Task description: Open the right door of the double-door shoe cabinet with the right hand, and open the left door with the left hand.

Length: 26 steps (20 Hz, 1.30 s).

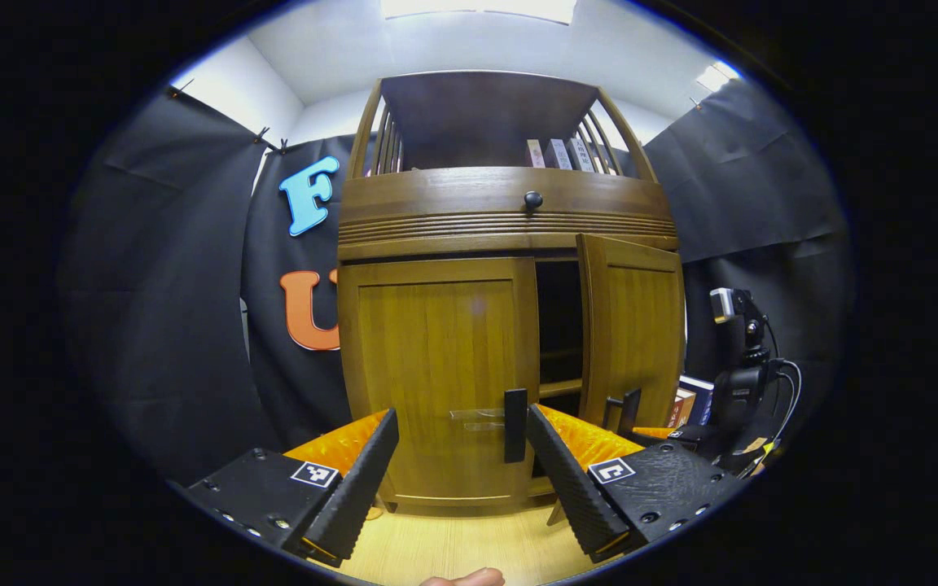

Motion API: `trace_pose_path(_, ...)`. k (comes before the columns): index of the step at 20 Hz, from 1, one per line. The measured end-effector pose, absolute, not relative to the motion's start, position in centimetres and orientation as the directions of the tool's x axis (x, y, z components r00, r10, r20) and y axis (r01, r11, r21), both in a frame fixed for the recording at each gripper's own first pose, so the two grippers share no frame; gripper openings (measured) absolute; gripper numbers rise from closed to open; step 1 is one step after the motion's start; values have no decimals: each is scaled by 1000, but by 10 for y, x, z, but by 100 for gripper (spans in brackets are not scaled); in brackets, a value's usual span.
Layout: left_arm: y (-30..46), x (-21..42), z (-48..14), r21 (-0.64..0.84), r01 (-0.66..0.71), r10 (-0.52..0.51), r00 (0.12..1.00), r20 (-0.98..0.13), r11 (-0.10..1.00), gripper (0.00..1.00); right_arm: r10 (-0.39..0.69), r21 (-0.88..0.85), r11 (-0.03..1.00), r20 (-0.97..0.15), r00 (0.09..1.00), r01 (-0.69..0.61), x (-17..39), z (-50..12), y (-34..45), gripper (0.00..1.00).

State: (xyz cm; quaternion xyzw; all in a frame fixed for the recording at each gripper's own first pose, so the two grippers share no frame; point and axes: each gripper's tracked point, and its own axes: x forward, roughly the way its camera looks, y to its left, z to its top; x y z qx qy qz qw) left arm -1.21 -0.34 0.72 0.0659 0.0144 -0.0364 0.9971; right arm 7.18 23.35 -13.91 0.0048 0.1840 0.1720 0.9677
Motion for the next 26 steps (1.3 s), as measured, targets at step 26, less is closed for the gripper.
trace_pose_path(26,-33,-40,20,139,112,-112,994,-5,984,95,270,93,963,-307,913,-253,-17,-118,121,28)
